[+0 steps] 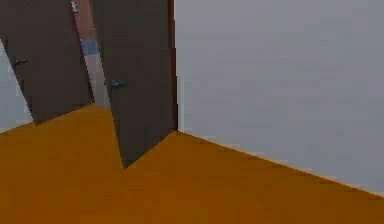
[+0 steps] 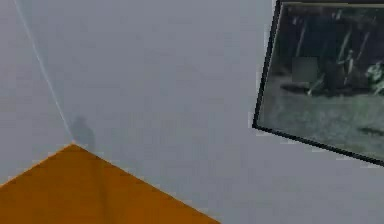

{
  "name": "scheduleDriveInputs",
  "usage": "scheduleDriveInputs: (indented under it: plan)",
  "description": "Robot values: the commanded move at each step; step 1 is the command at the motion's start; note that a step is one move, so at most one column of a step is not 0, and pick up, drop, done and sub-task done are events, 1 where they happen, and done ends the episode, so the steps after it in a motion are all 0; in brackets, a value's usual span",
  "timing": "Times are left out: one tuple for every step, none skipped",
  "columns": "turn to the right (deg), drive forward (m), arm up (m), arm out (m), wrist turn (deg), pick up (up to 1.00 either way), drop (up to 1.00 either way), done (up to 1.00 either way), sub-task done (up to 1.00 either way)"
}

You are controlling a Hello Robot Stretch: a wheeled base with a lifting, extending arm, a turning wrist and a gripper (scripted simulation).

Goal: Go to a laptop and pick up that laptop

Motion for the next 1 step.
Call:
scheduleDriveInputs:
  plan:
    - [-39.0, 0.00, 0.00, 0.00, 0.0, 0.00, 0.00, 0.00, 0.00]
